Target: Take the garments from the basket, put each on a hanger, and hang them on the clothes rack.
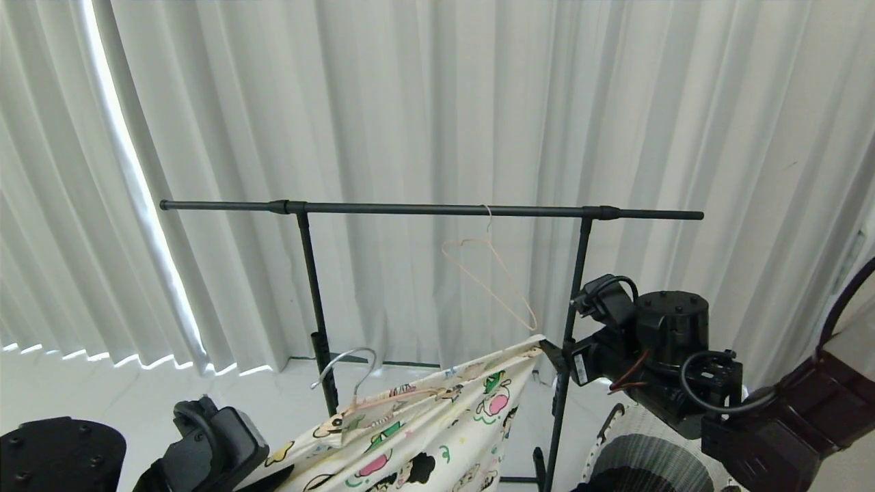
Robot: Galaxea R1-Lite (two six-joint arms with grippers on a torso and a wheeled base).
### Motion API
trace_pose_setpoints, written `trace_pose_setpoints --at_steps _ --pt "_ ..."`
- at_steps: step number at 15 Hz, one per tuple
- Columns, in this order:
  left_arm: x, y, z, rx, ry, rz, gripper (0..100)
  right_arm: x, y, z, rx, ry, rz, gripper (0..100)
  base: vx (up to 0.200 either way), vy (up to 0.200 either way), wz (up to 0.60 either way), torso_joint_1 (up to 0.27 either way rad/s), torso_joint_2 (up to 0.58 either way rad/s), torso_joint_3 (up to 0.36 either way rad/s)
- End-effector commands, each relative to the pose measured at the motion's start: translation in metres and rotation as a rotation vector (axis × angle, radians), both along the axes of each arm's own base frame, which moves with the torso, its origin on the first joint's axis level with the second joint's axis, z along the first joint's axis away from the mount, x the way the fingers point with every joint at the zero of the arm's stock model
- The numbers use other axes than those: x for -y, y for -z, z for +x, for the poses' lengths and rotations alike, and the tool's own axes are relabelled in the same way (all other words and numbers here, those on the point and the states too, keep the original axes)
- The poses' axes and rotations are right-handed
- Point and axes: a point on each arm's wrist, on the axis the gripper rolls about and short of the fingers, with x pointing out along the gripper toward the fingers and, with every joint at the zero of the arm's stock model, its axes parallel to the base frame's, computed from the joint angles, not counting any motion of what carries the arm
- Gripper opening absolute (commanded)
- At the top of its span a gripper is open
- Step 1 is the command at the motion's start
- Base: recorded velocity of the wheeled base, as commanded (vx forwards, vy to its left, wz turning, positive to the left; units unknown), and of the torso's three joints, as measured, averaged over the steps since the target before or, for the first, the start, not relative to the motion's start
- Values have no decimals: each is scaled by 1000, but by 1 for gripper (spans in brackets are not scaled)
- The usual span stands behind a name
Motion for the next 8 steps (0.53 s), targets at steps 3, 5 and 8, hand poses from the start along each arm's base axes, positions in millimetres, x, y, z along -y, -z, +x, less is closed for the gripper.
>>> trace_pose_setpoints --at_steps 3,5,8 --pt "10 5 20 -53 -121 24 0 -3 -38 -29 33 -151 53 100 0 0 0 0 0 0" --pt "14 -1 25 -48 -148 -30 0 -2 -46 -44 3 -242 54 100 0 0 0 0 0 0" --pt "19 -11 31 -3 -174 -130 0 11 -56 -72 -59 -462 -14 100 0 0 0 0 0 0"
